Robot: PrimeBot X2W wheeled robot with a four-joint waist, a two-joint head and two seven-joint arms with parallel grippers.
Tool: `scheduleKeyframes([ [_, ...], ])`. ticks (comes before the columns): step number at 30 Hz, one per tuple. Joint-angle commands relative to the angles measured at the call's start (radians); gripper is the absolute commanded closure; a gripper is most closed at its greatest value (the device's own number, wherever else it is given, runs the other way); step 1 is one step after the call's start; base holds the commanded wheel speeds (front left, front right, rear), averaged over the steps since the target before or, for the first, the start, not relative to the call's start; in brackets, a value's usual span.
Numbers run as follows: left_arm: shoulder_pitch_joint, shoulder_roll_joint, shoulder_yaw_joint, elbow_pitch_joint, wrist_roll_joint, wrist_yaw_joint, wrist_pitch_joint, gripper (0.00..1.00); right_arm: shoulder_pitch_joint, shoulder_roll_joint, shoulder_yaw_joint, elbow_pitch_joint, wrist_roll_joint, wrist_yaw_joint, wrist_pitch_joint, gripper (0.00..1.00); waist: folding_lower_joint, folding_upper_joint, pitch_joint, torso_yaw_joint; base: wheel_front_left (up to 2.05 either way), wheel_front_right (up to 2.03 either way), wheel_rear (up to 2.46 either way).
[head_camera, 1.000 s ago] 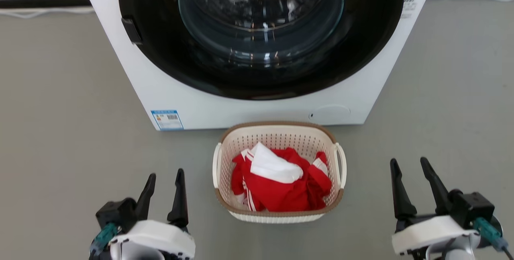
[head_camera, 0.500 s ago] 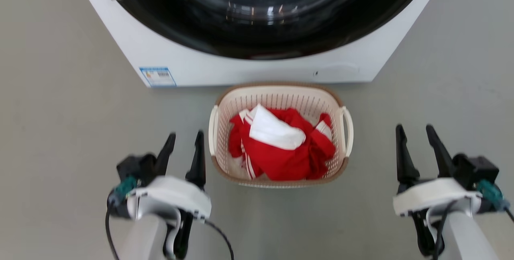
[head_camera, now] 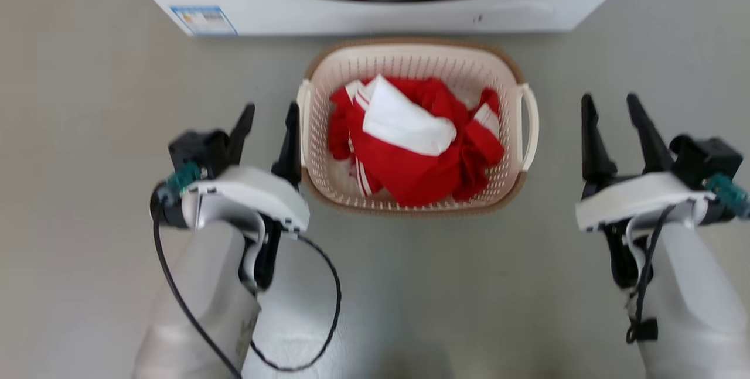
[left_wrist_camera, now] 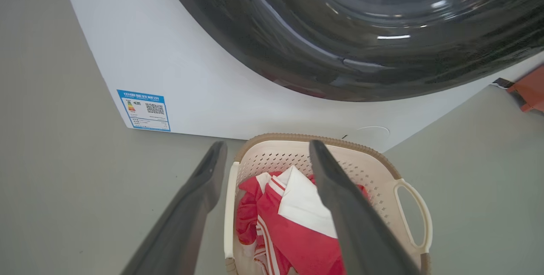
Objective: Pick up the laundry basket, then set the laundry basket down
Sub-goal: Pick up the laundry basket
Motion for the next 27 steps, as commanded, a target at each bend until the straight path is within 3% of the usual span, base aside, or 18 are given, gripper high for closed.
scheduleKeyframes([
  [1,-0.036,0.015,0.027,-0.002,0.003,0.003,-0.006,0.00,-0.023,-0.004,0.026,-0.005,0.015,0.006,-0.012,0.00,0.0000,0.0000,0.063,-0.003,0.00,0.00,0.00],
  [11,-0.173,0.015,0.027,0.125,0.025,-0.002,-0.006,0.00,-0.143,-0.035,0.072,0.096,0.088,0.006,-0.012,0.00,0.0000,0.0000,0.188,-0.016,0.00,0.00,0.00],
  [27,-0.319,0.015,0.035,0.248,0.022,0.017,-0.006,0.00,-0.239,-0.050,0.087,0.112,0.134,0.006,-0.012,0.00,0.0000,0.0000,0.338,-0.041,0.00,0.00,0.00],
])
